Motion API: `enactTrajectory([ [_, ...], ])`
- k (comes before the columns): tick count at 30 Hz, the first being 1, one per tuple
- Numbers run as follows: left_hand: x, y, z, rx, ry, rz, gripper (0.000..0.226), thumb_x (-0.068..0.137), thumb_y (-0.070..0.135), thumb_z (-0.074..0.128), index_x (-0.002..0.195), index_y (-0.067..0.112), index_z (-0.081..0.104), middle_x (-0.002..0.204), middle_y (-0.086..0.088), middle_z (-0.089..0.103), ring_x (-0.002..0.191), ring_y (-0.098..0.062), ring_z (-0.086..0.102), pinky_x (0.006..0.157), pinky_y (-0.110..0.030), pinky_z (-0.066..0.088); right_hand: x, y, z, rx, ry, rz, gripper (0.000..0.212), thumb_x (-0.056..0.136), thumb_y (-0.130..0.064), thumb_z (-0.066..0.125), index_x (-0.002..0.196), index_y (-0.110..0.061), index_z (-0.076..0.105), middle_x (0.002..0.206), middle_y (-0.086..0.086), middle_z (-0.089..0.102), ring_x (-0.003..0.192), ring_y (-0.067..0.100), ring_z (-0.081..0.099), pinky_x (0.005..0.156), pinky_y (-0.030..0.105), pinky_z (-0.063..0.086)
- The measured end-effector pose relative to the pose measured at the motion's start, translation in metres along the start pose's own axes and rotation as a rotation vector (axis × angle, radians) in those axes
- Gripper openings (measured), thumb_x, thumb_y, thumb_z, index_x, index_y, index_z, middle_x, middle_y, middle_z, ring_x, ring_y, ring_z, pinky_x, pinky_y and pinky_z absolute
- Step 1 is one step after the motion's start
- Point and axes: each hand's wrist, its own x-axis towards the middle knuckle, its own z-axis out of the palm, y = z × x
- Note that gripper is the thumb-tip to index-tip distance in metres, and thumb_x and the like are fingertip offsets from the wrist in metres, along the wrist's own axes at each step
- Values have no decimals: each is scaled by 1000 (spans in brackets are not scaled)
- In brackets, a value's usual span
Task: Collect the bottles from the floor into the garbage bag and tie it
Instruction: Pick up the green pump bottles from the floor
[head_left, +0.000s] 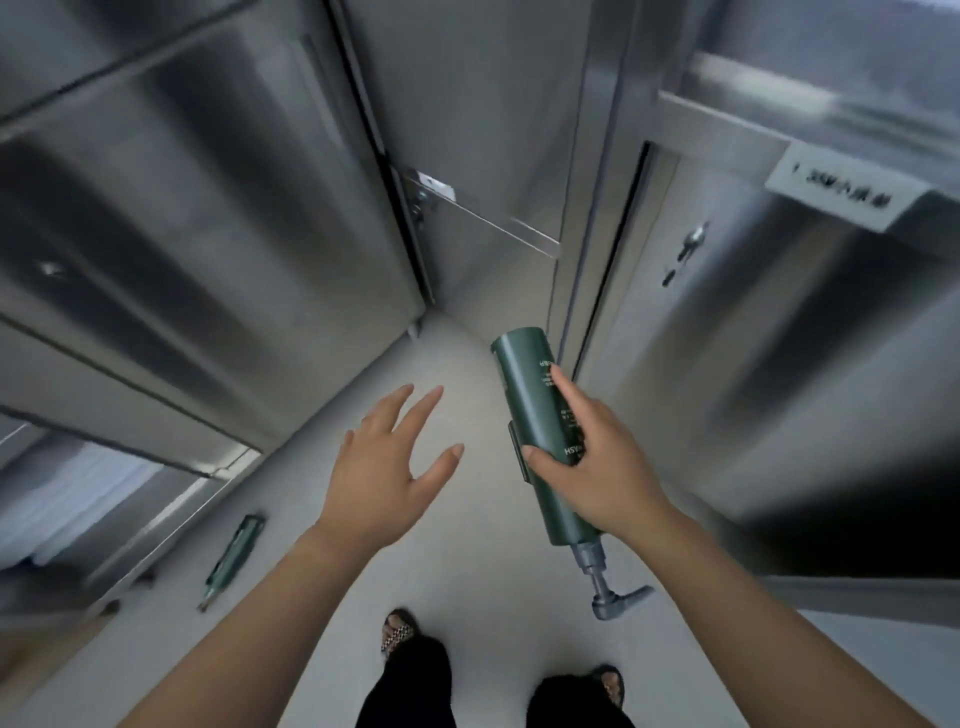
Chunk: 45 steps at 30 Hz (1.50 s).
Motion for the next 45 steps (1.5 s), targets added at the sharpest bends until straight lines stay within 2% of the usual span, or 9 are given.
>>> enactTrajectory([
  [4, -36, -15, -65, 49, 138, -108, 76, 76, 71, 25, 143, 36, 29, 152, -1, 30, 140, -23, 28, 108, -55, 30, 10, -67, 7, 6, -102, -122, 84, 73, -47, 65, 140, -54, 13, 114, -16, 41, 96, 0, 46, 81, 20, 37],
  [7, -59, -43, -101, 45, 219, -199, 70, 82, 67, 34, 144, 36, 29, 154, -3, 28, 141, -25, 26, 108, -57, 28, 23, -113, 27, -45, -186, -213, 84, 75, -44, 66, 142, -50, 15, 118, -10, 46, 98, 3, 47, 82, 22, 37],
  [12, -100, -118, -144, 40, 265, -346, 74, 80, 74, 24, 144, 38, 27, 154, -1, 27, 142, -24, 24, 110, -58, 25, 41, -182, 91, -60, -309, -312, 83, 76, -39, 67, 142, -48, 18, 134, -7, 46, 116, 6, 48, 96, 29, 41],
  [17, -132, -196, -169, 7, 242, -458, 66, 86, 62, 38, 145, 35, 25, 153, -4, 29, 142, -24, 24, 110, -55, 26, 53, -227, 168, -124, -389, -361, 83, 75, -38, 65, 140, -51, 17, 132, -9, 47, 108, 4, 45, 85, 21, 35],
  [21, -145, -243, -178, -39, 242, -508, 63, 87, 58, 42, 144, 34, 28, 153, -4, 29, 140, -23, 27, 110, -51, 28, 64, -250, 220, -195, -457, -384, 83, 73, -39, 65, 139, -53, 17, 132, -14, 46, 100, -5, 38, 75, 12, 32],
  [24, -145, -274, -179, -45, 233, -531, 62, 88, 56, 43, 144, 34, 30, 153, -4, 31, 139, -23, 30, 109, -49, 29, 83, -263, 249, -235, -503, -396, 84, 72, -43, 64, 138, -55, 15, 132, -13, 46, 99, -2, 41, 75, 15, 34],
  [32, -128, -333, -180, -106, 292, -788, 61, 87, 59, 41, 142, 36, 30, 153, -2, 31, 139, -23, 30, 109, -50, 29, 161, -280, 329, -183, -735, -500, 85, 73, -35, 70, 142, -45, 21, 140, -11, 45, 125, 6, 42, 94, 17, 31],
  [37, -115, -350, -186, -42, 279, -1022, 62, 86, 60, 38, 143, 40, 23, 154, 3, 26, 141, -20, 24, 111, -54, 24, 211, -300, 391, -127, -923, -570, 87, 69, -42, 71, 137, -57, 18, 125, -17, 46, 109, 1, 46, 87, 20, 36],
  [45, -103, -387, -181, -108, 297, -1196, 61, 88, 60, 37, 144, 39, 23, 152, 2, 30, 140, -18, 25, 112, -50, 23, 248, -314, 471, -133, -1118, -619, 89, 65, -47, 70, 137, -57, 18, 126, -18, 47, 109, 0, 48, 83, 8, 32],
])
